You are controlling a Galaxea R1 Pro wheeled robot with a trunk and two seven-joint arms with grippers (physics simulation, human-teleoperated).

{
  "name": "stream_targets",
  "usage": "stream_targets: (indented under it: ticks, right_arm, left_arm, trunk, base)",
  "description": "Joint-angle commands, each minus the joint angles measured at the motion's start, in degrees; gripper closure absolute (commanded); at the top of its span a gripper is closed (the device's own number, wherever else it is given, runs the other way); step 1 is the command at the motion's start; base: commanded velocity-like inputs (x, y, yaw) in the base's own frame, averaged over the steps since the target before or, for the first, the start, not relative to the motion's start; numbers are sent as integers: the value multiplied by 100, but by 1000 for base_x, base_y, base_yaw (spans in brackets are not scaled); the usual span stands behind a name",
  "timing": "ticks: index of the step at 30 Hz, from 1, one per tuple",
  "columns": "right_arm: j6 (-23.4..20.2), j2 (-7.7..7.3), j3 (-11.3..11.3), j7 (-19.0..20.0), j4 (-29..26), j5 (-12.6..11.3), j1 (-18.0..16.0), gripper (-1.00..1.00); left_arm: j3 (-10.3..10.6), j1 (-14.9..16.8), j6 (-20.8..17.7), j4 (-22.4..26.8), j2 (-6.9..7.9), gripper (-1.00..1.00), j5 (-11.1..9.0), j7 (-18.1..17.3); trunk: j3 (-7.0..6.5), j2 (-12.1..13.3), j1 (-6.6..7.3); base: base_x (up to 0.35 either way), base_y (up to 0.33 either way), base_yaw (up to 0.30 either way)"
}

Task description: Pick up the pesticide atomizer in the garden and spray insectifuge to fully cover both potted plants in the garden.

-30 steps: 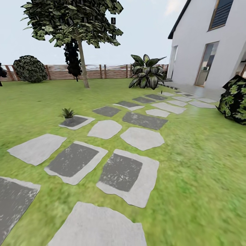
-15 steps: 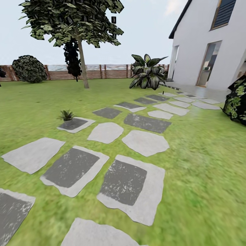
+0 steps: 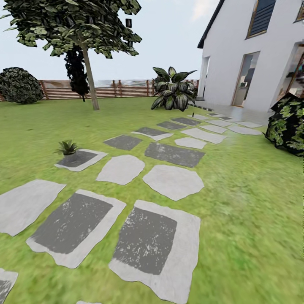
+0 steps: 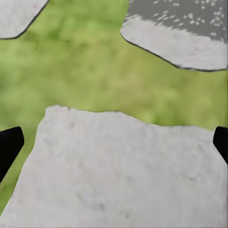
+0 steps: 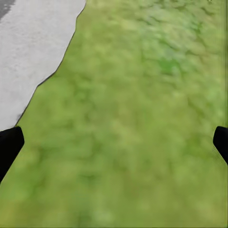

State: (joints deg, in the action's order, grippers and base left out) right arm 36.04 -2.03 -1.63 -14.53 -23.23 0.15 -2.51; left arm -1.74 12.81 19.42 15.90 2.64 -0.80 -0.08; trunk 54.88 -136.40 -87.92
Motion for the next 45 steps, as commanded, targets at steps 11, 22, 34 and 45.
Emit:
stream_targets:
  ticks: [11, 22, 34, 45]
  right_arm:
    - [17, 9, 4, -11, -2, -10, -4, -100]
    - [4, -12, -1, 403, -14, -10, -4, -100]
    - [2, -8, -13, 456, -8, -15, -4, -100]
    - [15, -5, -13, 457, -4, -18, -4, -100]
  left_arm:
    - [-10, 2, 18, -16, -1, -100, -8, -1]
    - [-10, 2, 18, -17, -1, -100, -6, -1]
    - [-10, 2, 18, -15, -1, -100, -8, -1]
    - [-10, 2, 18, -16, -1, -100, -8, -1]
  trunk:
    - [5, -2, -2]
    - [5, -2, -2]
    - [5, -2, -2]
    - [5, -2, -2]
  base:
    - [333, 0, -27]
    - [333, 0, 0]
    - [333, 0, 0]
    - [333, 0, 0]
